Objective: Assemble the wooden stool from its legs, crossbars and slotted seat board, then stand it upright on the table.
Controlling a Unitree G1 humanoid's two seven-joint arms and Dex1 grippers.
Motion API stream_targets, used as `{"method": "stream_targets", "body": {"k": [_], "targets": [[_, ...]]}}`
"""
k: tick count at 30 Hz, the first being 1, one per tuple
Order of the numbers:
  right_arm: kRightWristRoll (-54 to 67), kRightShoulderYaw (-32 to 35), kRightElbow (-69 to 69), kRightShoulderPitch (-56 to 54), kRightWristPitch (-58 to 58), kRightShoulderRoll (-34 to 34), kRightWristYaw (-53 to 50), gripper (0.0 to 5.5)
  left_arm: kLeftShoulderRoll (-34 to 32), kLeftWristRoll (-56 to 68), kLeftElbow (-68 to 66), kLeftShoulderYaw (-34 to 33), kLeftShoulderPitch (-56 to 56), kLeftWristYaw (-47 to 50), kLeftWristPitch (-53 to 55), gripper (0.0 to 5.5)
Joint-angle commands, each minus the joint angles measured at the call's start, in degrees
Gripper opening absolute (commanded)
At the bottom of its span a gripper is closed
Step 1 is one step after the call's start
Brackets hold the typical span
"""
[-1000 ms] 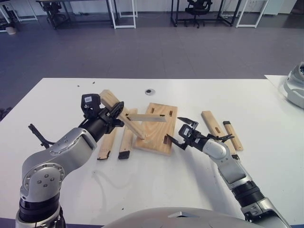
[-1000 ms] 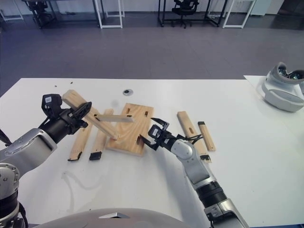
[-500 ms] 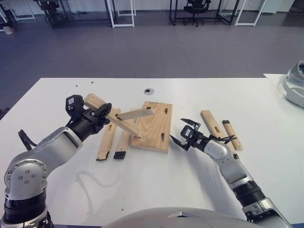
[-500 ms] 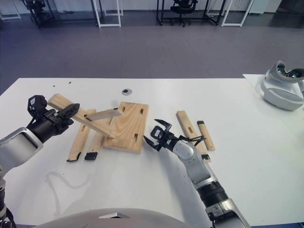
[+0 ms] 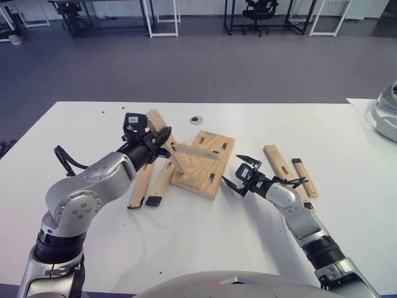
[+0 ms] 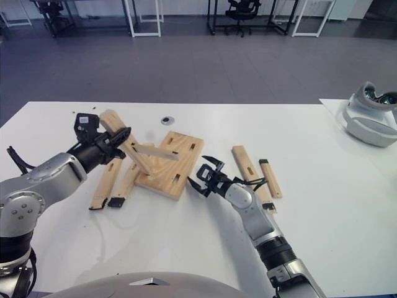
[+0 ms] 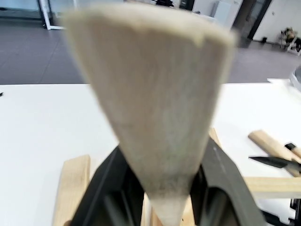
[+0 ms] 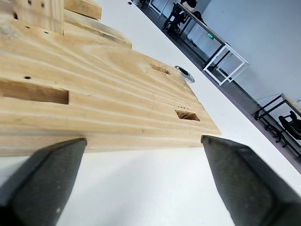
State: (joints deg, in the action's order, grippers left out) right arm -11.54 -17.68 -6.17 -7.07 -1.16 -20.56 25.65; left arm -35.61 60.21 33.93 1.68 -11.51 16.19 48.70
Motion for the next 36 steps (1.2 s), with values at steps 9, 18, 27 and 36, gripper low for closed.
{"method": "stream_targets", "body": {"k": [9, 18, 27, 36], "targets": [[-0.7, 0.3, -1.4, -2.8, -0.1, 0.6, 0.0, 4.55, 7.8, -8.4, -2.2, 1.2, -2.9, -3.3, 1.7, 1.03], [0.0, 2.7, -2.9, -4.3, -0.6, -0.1, -0.8, 4.55, 13.2, 1.8, 1.6, -5.7, -4.4, -6.2, 5.9, 2.45], [1.8, 9.9, -3.7, -6.9, -0.4, -2.9, -2.9, 4.55, 9.4, 14.4, 4.0, -8.1, 2.2, -6.2, 8.8, 4.10], [3.3, 14.9, -1.5, -2.6, -0.7, -5.1, -3.8, 4.55, -0.3, 26.3, 5.3, -22.4, -12.9, -12.1, -3.2, 5.38]]}}
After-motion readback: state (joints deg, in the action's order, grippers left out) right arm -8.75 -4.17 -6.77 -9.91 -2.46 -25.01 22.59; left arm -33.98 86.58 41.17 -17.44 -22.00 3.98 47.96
